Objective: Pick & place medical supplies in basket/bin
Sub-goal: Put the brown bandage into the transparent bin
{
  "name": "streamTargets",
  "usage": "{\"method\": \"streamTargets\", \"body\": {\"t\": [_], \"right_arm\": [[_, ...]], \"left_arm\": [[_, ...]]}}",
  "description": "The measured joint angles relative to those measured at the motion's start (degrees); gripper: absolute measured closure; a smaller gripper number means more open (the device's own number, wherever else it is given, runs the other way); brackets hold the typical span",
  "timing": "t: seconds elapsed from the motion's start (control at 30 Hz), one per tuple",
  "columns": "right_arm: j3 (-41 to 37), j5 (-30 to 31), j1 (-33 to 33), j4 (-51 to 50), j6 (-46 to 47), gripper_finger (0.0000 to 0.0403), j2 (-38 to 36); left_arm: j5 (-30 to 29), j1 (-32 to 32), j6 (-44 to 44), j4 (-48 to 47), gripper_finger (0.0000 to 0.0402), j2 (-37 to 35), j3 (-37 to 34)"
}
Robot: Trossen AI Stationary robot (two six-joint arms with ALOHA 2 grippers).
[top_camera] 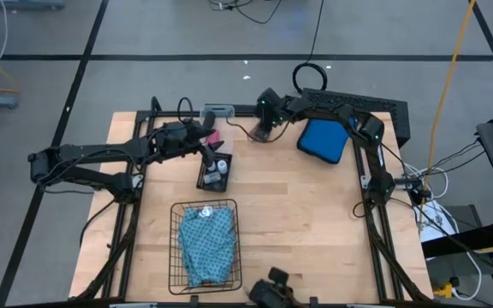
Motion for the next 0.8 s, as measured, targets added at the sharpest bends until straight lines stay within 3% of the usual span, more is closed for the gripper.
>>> {"method": "streamTargets", "body": {"t": [0.23, 0.37, 0.67, 0.8], "right_arm": [[-1.0, -5.8, 4.3, -26.4, 0.4, 0.0256, -4.5], [-4.0, -9.3, 7.9, -32.8, 0.6, 0.0262, -8.7], [-12.4, -9.3, 17.6, -31.4, 1.4, 0.0281, -20.0], [-18.3, -2.3, 20.4, -25.7, -3.2, 0.0283, -25.6]], "left_arm": [[0.0, 0.0, 0.0, -0.5, 0.0133, 0.0, 0.0], [0.0, 0.0, 0.0, -0.5, 0.0133, 0.0, 0.0], [0.0, 0.0, 0.0, -0.8, 0.0133, 0.0, 0.0], [0.0, 0.0, 0.1, -1.0, 0.0133, 0.0, 0.0]]}}
